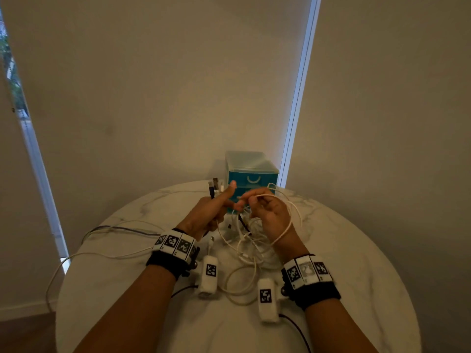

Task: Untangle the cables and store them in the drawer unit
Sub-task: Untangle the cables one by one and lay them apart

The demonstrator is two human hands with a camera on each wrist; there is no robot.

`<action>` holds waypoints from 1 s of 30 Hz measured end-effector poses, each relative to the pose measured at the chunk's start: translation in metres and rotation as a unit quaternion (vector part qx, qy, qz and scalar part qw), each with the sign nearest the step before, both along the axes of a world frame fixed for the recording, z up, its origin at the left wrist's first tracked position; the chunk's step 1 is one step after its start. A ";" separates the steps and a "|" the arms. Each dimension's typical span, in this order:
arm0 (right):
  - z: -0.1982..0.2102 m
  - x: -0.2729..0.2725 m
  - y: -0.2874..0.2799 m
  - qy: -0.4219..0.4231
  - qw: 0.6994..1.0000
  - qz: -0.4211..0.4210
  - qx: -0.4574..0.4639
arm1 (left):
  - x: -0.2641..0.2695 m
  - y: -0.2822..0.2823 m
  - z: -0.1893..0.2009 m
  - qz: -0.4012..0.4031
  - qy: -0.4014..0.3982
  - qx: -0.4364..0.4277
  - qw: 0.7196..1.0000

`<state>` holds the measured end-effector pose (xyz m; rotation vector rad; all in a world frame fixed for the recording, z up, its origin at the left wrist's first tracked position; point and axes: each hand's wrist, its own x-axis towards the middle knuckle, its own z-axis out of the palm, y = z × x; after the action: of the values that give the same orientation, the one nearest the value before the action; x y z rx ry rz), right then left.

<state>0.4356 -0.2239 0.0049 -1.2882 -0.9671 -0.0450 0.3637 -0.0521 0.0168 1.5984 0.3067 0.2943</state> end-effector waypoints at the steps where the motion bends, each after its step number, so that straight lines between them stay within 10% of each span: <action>1: -0.001 -0.003 0.002 -0.022 0.999 0.014 -0.026 | -0.001 -0.001 0.000 -0.011 0.007 0.003 1.000; 12: -0.023 0.023 -0.001 -0.106 0.966 -0.175 -0.157 | 0.002 0.001 -0.001 -0.037 -0.002 0.048 0.998; 21: -0.033 0.047 -0.002 0.038 0.962 -0.243 -0.118 | 0.000 0.012 0.004 0.033 -0.114 -0.021 0.993; 26: -0.026 0.038 -0.028 0.258 0.930 -0.244 -0.091 | -0.006 0.038 0.005 0.135 -0.234 -0.180 0.946; 30: -0.024 0.035 -0.021 0.225 0.936 -0.266 -0.042 | -0.006 0.030 0.002 0.115 -0.251 -0.153 0.949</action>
<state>0.4709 -0.2445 -0.0195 -1.5253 -0.2141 -0.1214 0.3576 -0.0225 0.0191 1.1332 0.1318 0.7802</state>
